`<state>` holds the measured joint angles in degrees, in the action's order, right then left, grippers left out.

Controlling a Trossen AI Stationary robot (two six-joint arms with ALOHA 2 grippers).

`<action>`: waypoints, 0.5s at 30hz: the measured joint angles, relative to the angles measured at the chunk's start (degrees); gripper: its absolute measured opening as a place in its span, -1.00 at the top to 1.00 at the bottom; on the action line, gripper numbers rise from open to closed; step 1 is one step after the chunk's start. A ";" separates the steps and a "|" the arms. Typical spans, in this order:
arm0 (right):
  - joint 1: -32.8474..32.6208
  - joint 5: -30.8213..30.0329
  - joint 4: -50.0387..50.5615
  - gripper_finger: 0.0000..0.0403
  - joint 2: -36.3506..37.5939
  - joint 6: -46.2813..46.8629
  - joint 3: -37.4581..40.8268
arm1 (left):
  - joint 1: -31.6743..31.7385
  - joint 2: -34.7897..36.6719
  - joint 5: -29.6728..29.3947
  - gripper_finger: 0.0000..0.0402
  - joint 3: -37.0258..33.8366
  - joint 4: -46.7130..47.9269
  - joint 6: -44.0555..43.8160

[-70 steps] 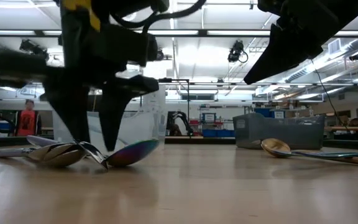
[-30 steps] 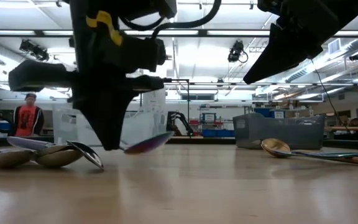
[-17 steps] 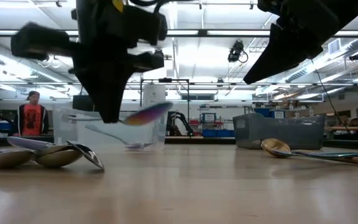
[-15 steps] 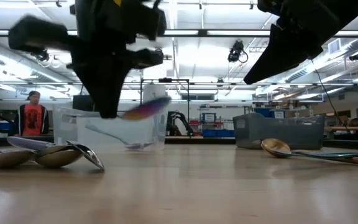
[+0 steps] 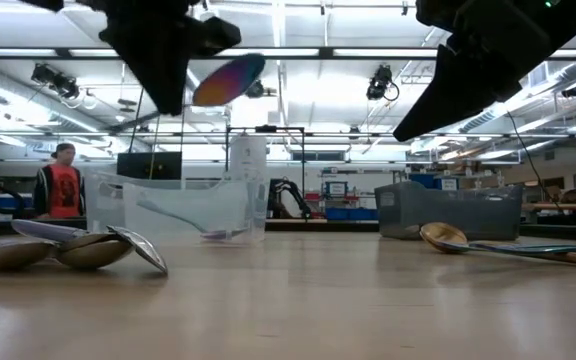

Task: Sort silverware by color (type)
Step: Put the blue spoon into the bottom transparent bin

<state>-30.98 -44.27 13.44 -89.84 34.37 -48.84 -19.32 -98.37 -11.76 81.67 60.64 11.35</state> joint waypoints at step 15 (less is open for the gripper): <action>0.11 0.46 -1.50 0.53 0.00 -1.44 0.00 | 0.52 5.90 -1.98 0.93 -0.05 2.15 -0.51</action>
<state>-30.87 -43.81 11.94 -89.84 32.93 -48.84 -18.81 -92.47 -13.74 81.62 62.79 10.84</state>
